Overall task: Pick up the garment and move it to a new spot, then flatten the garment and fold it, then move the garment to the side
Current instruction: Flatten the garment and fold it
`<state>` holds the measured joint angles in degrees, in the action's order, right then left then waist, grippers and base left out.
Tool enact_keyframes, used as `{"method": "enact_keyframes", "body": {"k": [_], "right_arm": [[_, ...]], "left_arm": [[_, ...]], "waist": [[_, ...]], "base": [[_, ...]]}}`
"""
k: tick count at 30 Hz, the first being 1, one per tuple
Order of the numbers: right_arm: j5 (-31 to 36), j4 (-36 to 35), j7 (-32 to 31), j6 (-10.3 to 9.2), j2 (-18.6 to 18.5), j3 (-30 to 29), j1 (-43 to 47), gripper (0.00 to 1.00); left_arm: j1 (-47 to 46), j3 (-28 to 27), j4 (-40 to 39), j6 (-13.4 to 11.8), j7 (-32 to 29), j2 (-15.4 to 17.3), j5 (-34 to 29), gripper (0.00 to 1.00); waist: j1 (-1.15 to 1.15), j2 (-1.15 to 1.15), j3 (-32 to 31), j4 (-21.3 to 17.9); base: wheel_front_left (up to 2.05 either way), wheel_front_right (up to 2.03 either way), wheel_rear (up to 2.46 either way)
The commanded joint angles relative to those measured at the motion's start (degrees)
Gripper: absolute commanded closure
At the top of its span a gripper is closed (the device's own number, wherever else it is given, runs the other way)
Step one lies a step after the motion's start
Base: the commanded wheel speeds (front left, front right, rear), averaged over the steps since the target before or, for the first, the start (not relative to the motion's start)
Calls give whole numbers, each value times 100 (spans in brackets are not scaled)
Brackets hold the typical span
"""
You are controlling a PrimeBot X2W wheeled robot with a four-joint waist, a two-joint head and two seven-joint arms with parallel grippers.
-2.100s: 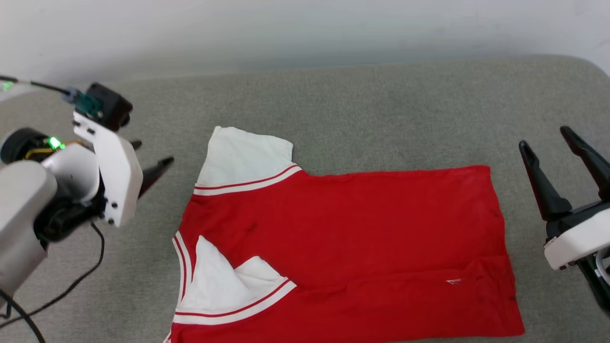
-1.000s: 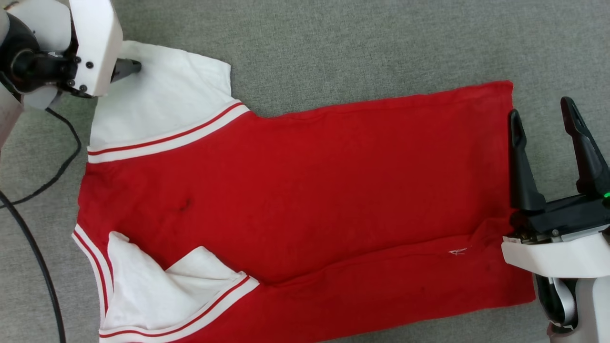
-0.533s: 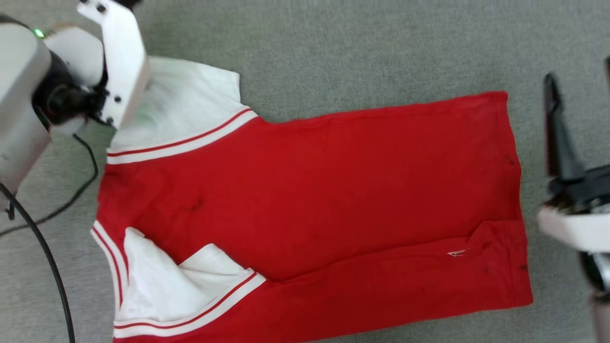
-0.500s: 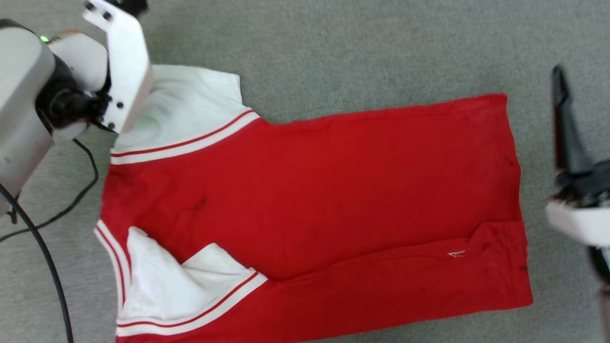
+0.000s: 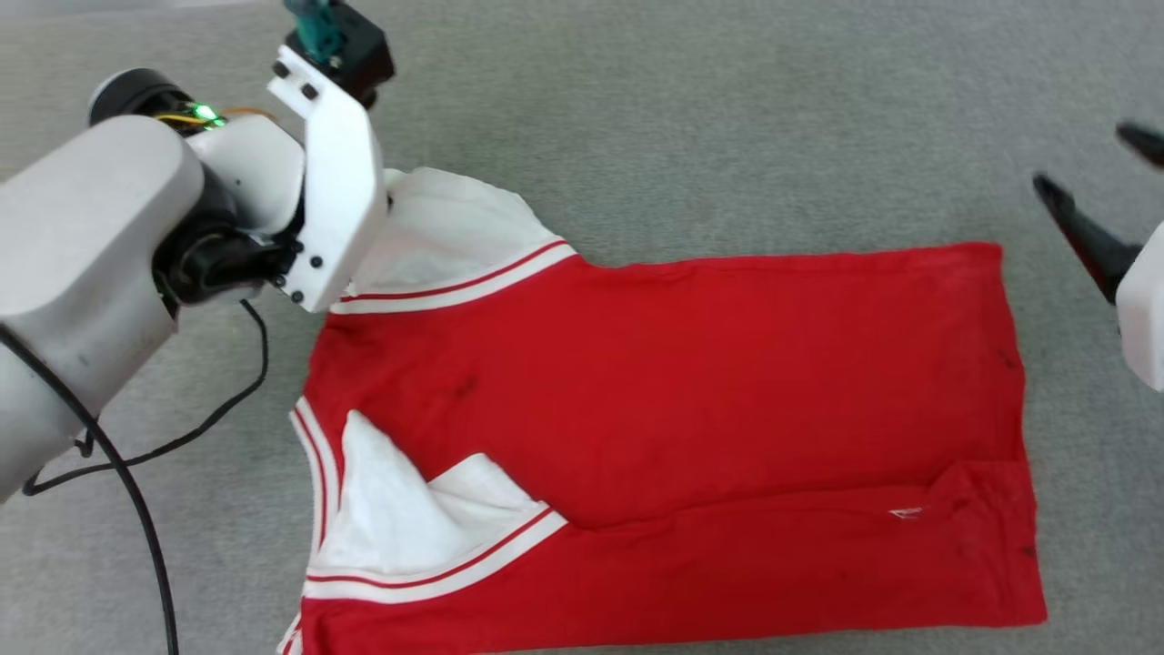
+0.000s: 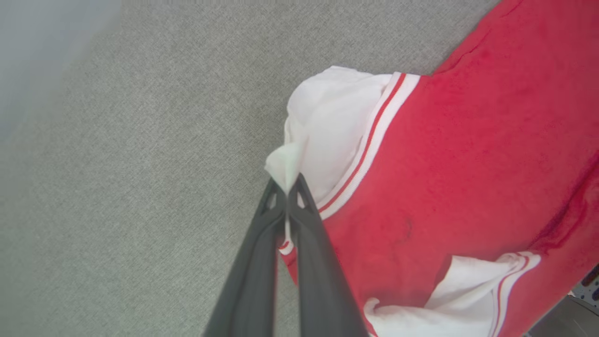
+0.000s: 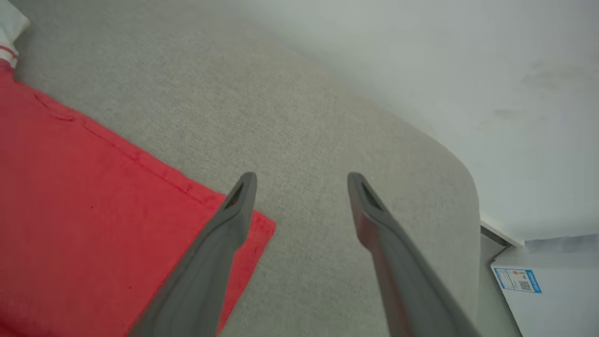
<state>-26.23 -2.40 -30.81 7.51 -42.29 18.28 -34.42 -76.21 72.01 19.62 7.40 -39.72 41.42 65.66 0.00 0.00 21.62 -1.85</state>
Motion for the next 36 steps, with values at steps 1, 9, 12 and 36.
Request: {"method": "enact_keyframes", "body": {"k": [1,9,12,36], "right_arm": [[-163,0,-170,-4,-132,126,-160,0],[-1728,686,-1937,-4,-836,1163,-930,0],[-2065,1029,-2561,-4,-811,1293,-1145,0],[-2186,2216,-1845,-3,-156,1979,-1313,100]], "left_arm": [[84,25,-50,2,34,3,-30,100],[-53,88,-385,2,228,-132,-134,100],[-107,108,-472,2,274,-176,-157,100],[-61,134,-614,3,742,5,-109,100]], "waist": [[0,0,-43,97],[0,0,114,439],[0,0,236,537],[0,0,110,578]], "base": [[0,0,0],[0,0,0],[0,0,0],[0,0,0]]}}
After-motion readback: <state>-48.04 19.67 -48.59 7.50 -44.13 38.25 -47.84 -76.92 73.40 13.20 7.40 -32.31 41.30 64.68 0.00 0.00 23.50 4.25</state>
